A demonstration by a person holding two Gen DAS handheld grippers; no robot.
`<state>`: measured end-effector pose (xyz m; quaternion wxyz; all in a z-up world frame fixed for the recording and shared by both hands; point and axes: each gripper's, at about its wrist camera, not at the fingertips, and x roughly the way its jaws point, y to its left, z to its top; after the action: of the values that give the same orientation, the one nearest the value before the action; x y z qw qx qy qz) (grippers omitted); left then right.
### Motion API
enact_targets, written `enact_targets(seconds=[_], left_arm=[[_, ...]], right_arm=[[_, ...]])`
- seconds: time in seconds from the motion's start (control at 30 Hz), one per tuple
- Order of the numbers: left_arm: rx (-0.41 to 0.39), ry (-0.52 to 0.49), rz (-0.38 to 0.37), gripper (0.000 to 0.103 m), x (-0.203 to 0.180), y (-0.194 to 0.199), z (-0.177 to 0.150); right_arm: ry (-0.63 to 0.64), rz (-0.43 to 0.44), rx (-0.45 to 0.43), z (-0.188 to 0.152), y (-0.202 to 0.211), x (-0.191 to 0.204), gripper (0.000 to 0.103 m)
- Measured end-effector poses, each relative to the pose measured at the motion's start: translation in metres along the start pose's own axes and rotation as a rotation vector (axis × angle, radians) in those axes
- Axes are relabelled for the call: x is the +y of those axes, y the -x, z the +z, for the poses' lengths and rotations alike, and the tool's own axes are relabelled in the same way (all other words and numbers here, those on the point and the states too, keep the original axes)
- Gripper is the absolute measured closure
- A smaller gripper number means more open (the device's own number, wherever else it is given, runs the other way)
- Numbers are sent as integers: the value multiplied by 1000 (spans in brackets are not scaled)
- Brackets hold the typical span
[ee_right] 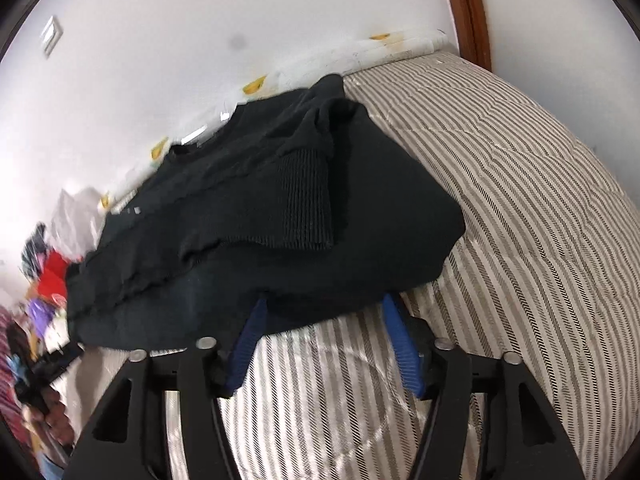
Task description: Fold small clothes
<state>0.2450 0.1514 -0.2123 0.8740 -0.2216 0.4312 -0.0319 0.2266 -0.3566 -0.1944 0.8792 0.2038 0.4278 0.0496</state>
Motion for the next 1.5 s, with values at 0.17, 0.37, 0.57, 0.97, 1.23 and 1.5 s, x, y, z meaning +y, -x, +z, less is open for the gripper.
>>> enact_targets(seconds=[0.17,0.37,0.57,0.97,1.23,1.5], left_arm=[[-5,-7,7,36,-8,-10,6],[-6,-61,78,40,-22,-19,11],[6,-62,88,77,-25,-24,16],[-19,-83,88,93,-33,-3,2],[-18,-94,93,93,-34,17,-22],[-18,-109,84,93,-33,48,-62]], right_arm=[[-49,26,-14,6,-2,-1,33],[-29,-10,-18,7,-12,7,28],[-49,-17,-39,9,-16,4,35],[25,-34,-98,3,9,-4,98],[32,-25,-106,-12,34,-5,98],[55,-22,-100,-49,72,-12,98]])
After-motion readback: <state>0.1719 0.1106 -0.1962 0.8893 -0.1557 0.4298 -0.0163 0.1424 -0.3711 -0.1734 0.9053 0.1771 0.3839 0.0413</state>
